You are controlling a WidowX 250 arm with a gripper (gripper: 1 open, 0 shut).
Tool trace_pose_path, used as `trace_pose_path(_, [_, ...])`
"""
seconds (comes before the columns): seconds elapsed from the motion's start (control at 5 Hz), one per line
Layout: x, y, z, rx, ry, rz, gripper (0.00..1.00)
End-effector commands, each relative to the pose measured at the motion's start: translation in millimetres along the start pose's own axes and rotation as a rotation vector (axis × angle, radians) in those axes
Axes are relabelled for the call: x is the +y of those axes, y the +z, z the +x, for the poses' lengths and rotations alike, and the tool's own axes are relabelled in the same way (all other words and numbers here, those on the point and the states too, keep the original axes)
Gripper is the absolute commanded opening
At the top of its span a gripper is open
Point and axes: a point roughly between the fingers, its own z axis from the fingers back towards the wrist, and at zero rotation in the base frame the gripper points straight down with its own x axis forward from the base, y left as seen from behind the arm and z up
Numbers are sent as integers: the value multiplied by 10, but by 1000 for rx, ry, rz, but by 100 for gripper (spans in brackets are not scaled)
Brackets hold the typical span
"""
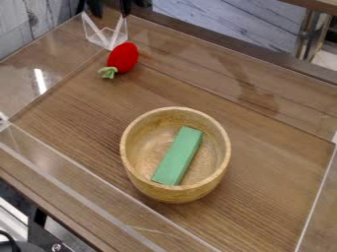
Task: Move the red fruit to the left
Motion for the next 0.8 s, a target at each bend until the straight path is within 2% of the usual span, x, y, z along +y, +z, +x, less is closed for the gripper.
trace_pose_path(0.0, [26, 89, 90, -52, 77, 32, 0])
trace_pose_path(0.2, [67, 6, 110, -50, 155, 70, 0])
trace_pose_path(0.4, [79, -62, 166, -49, 156, 84, 0])
trace_pose_path(0.6, [59, -80, 184, -47, 150, 97, 100])
